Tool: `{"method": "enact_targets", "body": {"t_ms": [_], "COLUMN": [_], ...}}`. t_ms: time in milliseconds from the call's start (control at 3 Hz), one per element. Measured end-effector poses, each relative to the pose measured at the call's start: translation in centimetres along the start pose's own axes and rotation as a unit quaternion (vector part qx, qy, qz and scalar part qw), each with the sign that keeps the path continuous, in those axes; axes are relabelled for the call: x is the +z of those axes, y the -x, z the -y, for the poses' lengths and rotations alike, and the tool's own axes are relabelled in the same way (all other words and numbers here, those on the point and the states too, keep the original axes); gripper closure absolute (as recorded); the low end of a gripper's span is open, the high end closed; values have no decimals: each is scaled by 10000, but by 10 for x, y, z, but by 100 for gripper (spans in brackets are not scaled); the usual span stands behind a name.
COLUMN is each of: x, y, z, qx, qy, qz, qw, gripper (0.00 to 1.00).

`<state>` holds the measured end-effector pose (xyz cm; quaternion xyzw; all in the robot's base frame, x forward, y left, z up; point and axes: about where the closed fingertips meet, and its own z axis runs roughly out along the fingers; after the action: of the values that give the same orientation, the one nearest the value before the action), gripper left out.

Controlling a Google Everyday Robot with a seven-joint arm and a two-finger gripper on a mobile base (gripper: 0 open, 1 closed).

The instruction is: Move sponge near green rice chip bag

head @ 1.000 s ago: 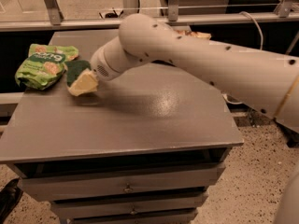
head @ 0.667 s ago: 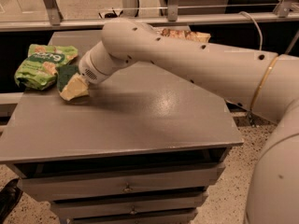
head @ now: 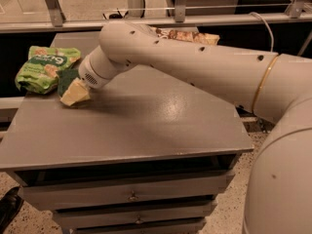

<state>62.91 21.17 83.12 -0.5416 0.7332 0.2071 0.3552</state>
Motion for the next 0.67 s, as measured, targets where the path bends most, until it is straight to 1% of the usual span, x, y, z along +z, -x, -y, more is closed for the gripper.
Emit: {"method": "enact_targets", "body": {"t_ms": [333, 667], "x": [-3, -25], "y": [-2, -2], "z": [3, 11], "qx": [18, 89], "qy": [-72, -267], "qz": [-10, 111], "qw": [10000, 9995], "gripper": [0, 0]}}
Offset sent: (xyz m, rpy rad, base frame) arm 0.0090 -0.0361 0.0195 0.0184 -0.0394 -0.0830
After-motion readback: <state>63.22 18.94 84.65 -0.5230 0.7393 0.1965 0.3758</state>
